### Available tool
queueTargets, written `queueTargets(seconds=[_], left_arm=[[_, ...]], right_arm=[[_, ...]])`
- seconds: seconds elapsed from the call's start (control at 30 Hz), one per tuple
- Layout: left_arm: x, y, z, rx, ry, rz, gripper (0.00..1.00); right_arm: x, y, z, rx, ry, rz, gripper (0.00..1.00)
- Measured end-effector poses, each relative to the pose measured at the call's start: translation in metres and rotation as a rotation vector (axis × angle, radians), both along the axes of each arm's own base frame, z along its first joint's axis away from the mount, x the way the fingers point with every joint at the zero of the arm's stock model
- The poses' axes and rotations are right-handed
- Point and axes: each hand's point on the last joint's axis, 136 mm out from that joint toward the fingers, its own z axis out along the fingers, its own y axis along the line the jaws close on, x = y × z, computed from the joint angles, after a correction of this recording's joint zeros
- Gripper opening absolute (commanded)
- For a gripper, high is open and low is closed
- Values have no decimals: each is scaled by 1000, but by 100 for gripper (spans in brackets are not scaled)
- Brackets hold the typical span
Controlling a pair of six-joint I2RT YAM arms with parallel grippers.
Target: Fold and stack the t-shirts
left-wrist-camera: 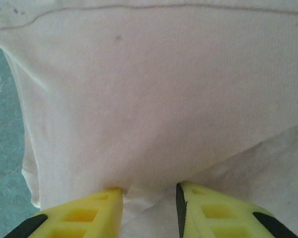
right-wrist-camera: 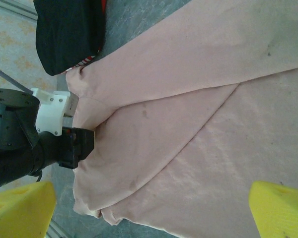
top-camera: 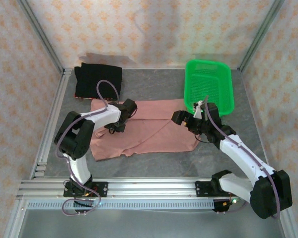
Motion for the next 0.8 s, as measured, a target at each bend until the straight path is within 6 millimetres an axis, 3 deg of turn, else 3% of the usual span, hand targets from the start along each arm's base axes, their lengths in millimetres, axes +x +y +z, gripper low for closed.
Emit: queueTargets(seconds=[0.17,0.4,0.6,0.8], left_arm=[[0,-1,2,-2,-2,-7,34],[-12,-6,28,-64,-74,-14,25],[-17,-6,18,-60,-36,-15,24],[-9,-13,1,-47,14,-16,23]], right_arm=[[-2,-1,-3,-9,11,2,99],[-2,-3,-4,-11,15,-2,99],[-1,-5,-5,-16,17,-7,99],[-2,-6,-5,-20,15,-5,99]])
